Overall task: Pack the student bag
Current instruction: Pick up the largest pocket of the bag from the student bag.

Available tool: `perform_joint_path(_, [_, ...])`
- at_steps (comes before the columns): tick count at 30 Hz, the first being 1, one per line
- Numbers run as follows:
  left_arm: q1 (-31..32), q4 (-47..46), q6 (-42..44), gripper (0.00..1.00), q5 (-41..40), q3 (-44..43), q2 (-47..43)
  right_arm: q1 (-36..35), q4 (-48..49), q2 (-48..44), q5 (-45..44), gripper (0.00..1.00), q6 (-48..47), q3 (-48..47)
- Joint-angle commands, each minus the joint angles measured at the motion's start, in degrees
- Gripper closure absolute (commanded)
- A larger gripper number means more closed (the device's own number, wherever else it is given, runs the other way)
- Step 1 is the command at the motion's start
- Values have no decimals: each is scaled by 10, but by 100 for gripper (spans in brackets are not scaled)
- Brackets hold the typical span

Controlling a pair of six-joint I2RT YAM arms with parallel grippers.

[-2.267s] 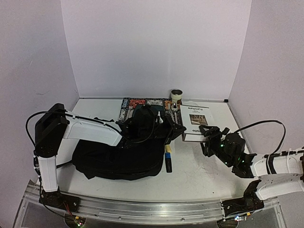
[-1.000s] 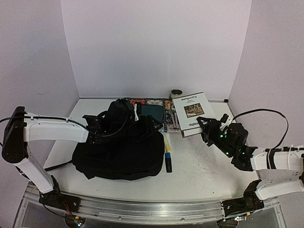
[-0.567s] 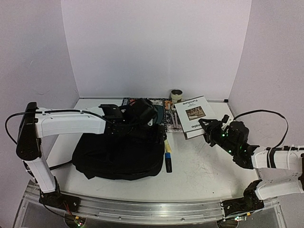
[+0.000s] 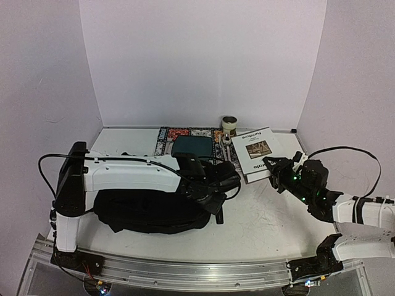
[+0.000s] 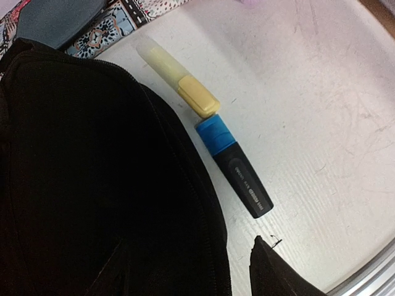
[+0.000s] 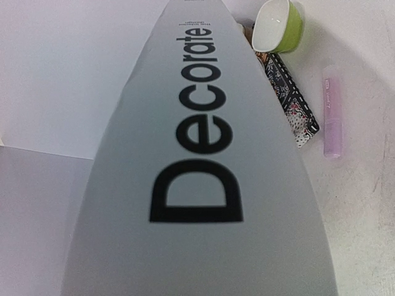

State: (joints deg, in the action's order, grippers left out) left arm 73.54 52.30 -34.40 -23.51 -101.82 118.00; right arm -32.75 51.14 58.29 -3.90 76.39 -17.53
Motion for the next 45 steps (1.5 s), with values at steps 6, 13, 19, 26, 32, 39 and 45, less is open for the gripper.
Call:
perform_joint_path(6, [9,74,10,45,-64,-53,24,3,25,-15,-8,62,-5,-10])
perform_joint_path(13, [8,90,9,71,-103,-59,-1,3,25,-11,-3,62,-6,-13])
perform_joint_path(19, [6,106,5,91,-126,-58,-22,4,20,-12,14,62,-22,-25])
perform_joint_path(26, [-19,115,9,100,-154,-56,-75,3,0,-12,61,62,-48,-48])
perform_joint_path(32, [-53,115,19,100,-168,-51,-119,5,-33,12,138,62,-83,-89])
perform_joint_path(39, [-89,115,33,100,-203,-72,-151,5,-49,45,224,61,-85,-116])
perform_joint_path(45, [-92,113,43,100,-234,-108,-165,5,-67,89,332,61,-91,-154])
